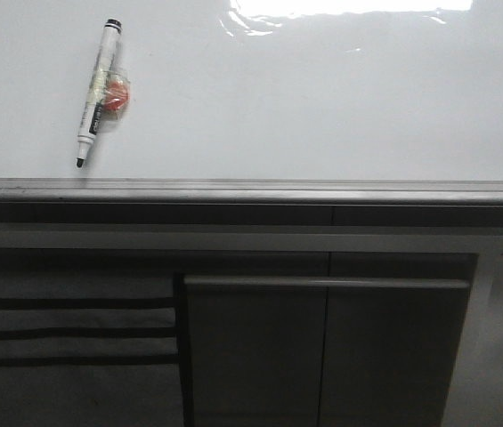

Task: Write number 0 on whiteboard

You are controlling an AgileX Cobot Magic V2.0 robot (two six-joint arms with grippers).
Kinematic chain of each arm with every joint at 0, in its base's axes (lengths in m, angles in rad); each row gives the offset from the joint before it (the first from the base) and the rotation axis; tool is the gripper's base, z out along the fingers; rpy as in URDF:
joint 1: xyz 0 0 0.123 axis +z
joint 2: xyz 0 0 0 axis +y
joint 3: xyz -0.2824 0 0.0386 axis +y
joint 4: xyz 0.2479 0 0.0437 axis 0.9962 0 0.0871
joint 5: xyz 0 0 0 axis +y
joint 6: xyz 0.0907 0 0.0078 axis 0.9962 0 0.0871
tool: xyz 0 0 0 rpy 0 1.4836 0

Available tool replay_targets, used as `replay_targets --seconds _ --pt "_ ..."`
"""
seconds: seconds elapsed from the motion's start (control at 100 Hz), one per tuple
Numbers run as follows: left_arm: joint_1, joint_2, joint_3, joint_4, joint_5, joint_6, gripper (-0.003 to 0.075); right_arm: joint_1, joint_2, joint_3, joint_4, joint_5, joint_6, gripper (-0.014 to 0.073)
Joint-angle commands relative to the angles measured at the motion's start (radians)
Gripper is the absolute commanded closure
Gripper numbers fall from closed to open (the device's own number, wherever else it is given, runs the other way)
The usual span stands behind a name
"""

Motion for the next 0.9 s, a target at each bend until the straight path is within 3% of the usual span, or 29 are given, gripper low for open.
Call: replay_targets --seconds 0.0,0.21,0.55,0.889 --pt "-0.034 0.048 -0.043 -0.015 -0.054 0.008 0.0332 0.001 0.015 -0.035 0.003 -0.069 -0.009 0.0344" --pt "-0.16 0.2 -0.083 0.004 -0.05 0.01 0.0332 0.001 0.057 -0.035 0.015 -0.068 -0.009 0.0344" --pt "-0.228 0.637 -0.237 -0.083 -0.071 0.01 0.0332 0.001 0.175 -0.035 0.043 -0.089 -0.009 0.0344" --pt "-0.339 0.983 -0.348 -0.074 -0.289 0.01 0.0332 0.001 0.178 -0.035 0.045 -0.11 -0.009 0.0344"
